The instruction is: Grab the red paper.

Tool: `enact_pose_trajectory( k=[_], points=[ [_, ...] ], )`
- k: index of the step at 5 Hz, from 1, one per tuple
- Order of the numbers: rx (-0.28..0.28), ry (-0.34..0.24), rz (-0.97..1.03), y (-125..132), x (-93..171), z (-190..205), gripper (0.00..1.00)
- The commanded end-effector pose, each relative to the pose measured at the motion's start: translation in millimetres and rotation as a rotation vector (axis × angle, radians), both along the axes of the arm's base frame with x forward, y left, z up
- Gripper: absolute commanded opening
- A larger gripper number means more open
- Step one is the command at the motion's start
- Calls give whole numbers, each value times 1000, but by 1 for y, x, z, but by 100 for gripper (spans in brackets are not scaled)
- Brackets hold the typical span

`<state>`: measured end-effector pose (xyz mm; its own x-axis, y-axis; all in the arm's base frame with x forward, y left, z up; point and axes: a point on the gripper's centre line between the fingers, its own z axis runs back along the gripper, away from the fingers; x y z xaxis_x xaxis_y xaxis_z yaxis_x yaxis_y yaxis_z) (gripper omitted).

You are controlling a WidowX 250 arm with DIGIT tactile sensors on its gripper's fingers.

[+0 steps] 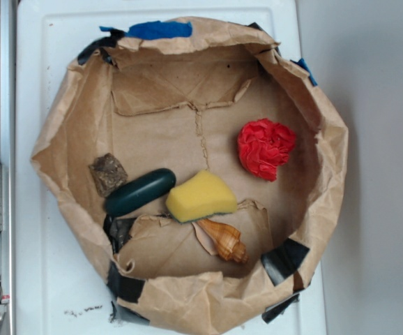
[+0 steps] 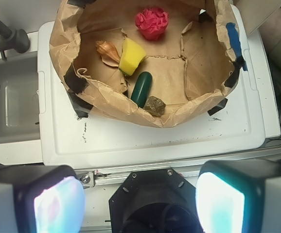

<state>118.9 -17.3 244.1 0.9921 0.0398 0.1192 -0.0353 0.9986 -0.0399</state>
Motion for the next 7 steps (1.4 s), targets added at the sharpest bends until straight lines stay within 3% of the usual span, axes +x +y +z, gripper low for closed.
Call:
enact_pose_trajectory(
  k=[1,2,3,4,6,7],
  points=[
    [0,0,0,0,0,0,100],
    [-40,53,-70,-17,42,-17,100],
    [-29,31,-51,-18,77,-23,100],
    [-47,49,-82,-18,95,-18,100],
    [-47,49,-82,-18,95,-18,100],
    [-3,-39,-84,-17,109,-61,100]
  ],
)
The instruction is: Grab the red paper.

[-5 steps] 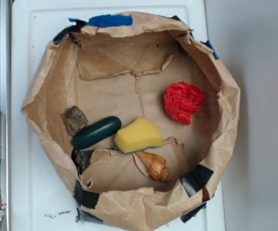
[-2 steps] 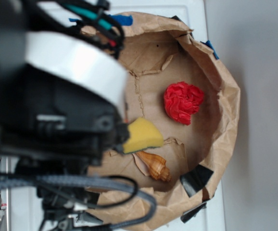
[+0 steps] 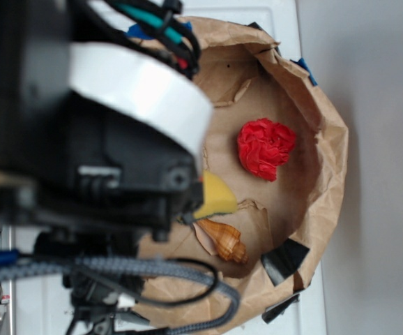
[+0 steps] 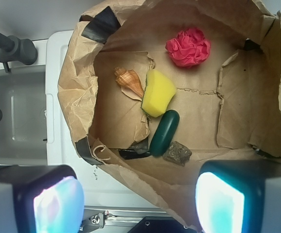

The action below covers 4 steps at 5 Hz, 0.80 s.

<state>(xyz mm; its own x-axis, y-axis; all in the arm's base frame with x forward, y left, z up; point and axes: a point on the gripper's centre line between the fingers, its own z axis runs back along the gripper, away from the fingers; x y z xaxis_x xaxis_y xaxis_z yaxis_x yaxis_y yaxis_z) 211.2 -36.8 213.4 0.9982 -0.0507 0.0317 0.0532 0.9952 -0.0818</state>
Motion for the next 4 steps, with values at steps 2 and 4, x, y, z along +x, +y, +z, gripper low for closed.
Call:
enact_pose_trajectory(
  k=[2,4],
  points=[
    [58,-138,13,34,43,-76,100],
    [2,-150,33,54,78,-105,100]
  ],
)
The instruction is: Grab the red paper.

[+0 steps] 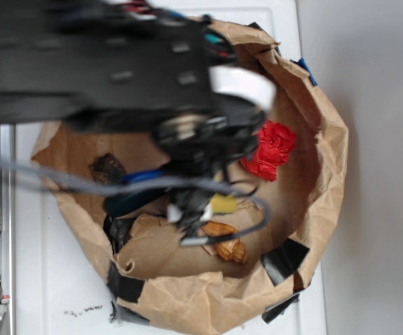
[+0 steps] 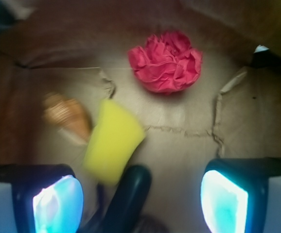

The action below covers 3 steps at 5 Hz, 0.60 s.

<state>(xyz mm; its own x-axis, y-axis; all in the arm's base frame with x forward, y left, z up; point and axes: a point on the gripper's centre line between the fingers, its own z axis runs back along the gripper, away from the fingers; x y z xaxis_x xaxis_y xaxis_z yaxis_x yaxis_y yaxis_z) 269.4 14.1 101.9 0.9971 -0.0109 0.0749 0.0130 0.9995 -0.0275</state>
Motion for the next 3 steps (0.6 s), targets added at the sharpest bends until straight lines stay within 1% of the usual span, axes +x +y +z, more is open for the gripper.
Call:
enact_pose_trajectory(
  k=[1,2,3],
  points=[
    [-113,-181,-35,-13,26,8,100],
    [-137,-210,-12,-18,37,17,100],
    [-95,-233,48,-17,57,8,100]
  ],
)
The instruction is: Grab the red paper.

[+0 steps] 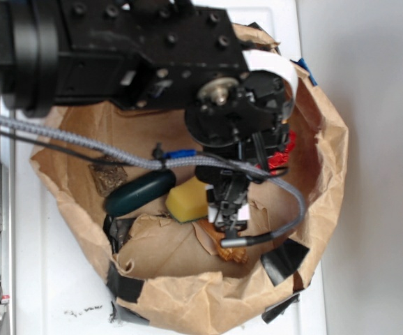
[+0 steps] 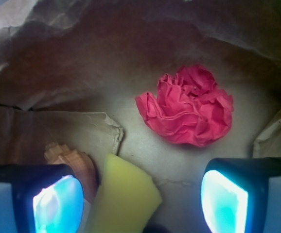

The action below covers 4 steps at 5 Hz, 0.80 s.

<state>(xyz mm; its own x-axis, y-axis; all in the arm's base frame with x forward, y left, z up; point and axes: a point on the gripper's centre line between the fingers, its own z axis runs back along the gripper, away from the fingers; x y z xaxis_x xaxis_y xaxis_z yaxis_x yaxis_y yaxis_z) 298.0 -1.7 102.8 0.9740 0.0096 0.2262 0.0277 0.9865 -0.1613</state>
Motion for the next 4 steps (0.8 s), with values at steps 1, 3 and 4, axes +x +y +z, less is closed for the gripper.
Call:
enact_pose_trajectory(
  k=[1,3,4],
  points=[
    [92,-116,110,-6,36,5,100],
    [130,-60,84,-4,49,-24,100],
    [181,-17,89,6,56,-49,100]
  ],
)
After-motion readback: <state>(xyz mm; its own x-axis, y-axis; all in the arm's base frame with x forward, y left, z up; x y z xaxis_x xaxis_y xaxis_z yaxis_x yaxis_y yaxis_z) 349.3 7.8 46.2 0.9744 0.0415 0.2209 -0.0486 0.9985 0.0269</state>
